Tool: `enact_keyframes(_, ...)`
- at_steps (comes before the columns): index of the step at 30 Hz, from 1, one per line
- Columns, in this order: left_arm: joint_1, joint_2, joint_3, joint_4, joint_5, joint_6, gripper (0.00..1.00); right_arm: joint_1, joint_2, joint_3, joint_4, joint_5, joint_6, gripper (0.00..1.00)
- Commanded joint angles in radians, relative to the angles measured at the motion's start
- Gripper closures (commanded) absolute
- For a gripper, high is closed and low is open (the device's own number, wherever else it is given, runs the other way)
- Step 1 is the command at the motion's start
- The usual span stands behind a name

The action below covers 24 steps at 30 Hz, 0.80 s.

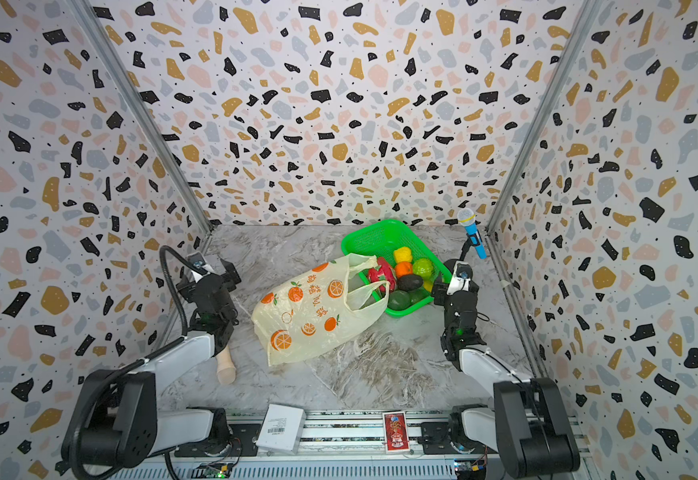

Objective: Place the fruits into the plastic bag

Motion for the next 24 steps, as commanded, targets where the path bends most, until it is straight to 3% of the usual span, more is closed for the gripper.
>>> enact_keyframes(1,-0.037,-0.049,0.125,-0.369,-0.013,-0.206,0.0,0.058,-0.091,0.11,-0.359,0.182,0.223,0.23)
enact_keyframes(4,-0.238,-0.035,0.25,-0.608,0.025,-0.257,0.01,0.101,-0.112,0.18,-0.571,0.103,0.405,0.2)
enact_keyframes(6,-0.396,0.007,0.323,-0.714,0.043,-0.261,0.0,0.108,-0.086,0.173,-0.648,-0.051,0.506,0.17)
enact_keyframes(9,-0.572,0.088,0.41,-0.799,0.074,-0.276,0.01,0.14,-0.043,0.087,-0.684,-0.212,0.63,0.16)
enact_keyframes(12,-0.714,0.186,0.513,-0.863,0.079,-0.3,0.01,0.206,-0.046,-0.004,-0.644,-0.218,0.653,0.16)
enact_keyframes(17,-0.821,0.345,0.655,-0.952,0.065,-0.279,0.01,0.202,-0.053,0.031,-0.676,-0.165,0.548,0.16)
enact_keyframes(20,-0.843,0.438,0.727,-1.043,0.072,-0.31,0.0,0.192,-0.056,0.059,-0.701,-0.157,0.498,0.16)
enact_keyframes(24,-0.852,0.51,0.794,-1.122,-0.014,-0.392,0.0,0.173,-0.084,0.028,-0.674,-0.198,0.502,0.17)
